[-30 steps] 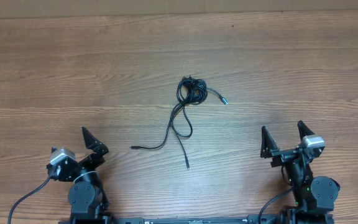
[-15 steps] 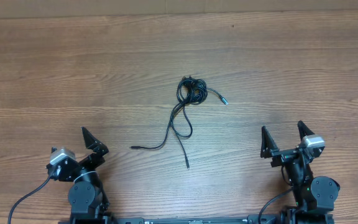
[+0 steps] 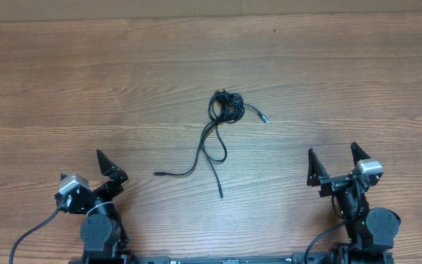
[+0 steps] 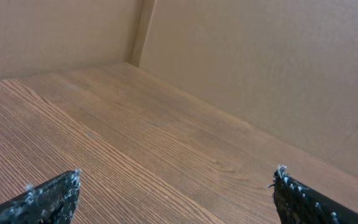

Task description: Untangle cables

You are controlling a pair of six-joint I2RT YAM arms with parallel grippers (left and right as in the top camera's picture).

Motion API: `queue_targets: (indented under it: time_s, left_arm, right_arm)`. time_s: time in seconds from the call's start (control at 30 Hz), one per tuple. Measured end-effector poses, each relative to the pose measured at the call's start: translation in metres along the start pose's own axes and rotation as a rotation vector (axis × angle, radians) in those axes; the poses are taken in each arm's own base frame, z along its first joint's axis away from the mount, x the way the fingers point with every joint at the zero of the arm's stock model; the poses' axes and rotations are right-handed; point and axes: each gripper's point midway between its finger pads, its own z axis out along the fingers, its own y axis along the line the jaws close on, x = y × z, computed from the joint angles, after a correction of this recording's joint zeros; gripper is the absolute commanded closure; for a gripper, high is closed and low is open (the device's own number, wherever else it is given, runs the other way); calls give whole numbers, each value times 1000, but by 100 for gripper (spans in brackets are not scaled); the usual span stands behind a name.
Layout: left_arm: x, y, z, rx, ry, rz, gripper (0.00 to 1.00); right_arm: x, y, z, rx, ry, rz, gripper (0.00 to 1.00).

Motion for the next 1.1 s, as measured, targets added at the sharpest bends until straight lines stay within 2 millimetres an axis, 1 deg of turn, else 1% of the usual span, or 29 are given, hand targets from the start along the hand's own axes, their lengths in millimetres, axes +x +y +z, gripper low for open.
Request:
queue_targets:
  time_s: [1.1]
  left_arm:
    - [0,0,0,0,0,0,1]
  right_arm:
    - [0,0,0,0,0,0,0]
